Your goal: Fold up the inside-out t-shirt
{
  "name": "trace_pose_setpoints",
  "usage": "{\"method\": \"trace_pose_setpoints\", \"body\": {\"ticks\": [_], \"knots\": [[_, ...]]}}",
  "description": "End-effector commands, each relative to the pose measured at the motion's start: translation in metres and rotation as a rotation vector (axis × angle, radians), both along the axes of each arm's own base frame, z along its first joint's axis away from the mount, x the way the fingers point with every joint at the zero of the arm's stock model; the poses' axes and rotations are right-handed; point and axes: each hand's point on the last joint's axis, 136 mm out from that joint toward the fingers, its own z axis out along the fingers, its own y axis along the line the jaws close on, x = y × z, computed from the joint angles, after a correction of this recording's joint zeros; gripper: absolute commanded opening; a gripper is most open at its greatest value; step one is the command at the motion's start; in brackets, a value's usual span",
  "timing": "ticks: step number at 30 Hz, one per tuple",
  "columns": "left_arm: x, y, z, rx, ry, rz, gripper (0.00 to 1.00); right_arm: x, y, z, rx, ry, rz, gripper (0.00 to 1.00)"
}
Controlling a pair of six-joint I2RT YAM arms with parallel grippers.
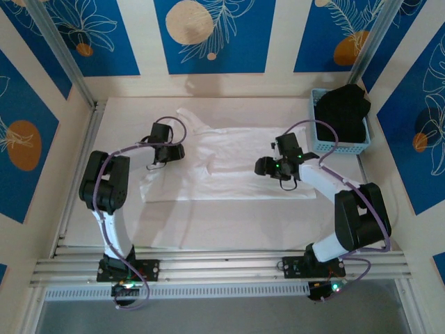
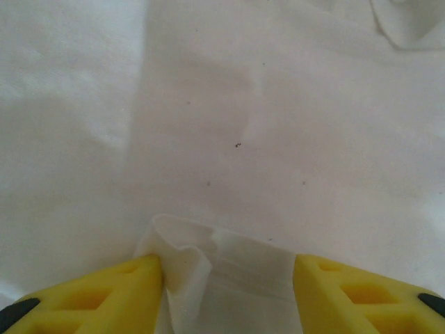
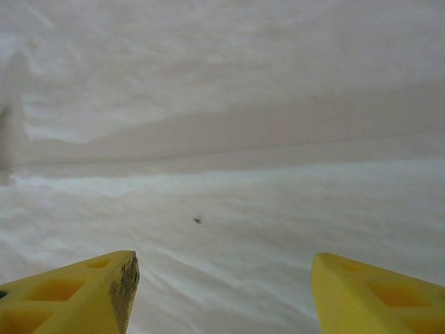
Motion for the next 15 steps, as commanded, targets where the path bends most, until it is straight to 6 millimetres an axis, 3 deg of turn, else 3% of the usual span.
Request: {"method": "trace_pose_setpoints", "body": {"ticks": [1,6,10,14,15], "knots": [[0.002,-0.002,0.005,-0.035,0.015,-0.004,0.54,-0.006,-0.012,-0.001,0.070,0.040,-0.061,0.67],[-0.004,0.002,0.039,-0.044,-0.058,0.001,0.58,-0.004,-0.045,-0.001,0.125,0.066,-0.187,0.67],[-0.027,-0.006,0.063,-0.158,-0.112,-0.001,0.63,-0.003,-0.074,-0.004,0.180,0.084,-0.296,0.67],[-0.059,-0.025,0.064,-0.330,-0.100,-0.048,0.64,-0.001,-0.088,-0.012,0.194,0.101,-0.346,0.67],[-0.071,-0.029,0.057,-0.368,-0.079,-0.061,0.64,-0.001,-0.087,-0.015,0.218,0.113,-0.351,0.67]]}}
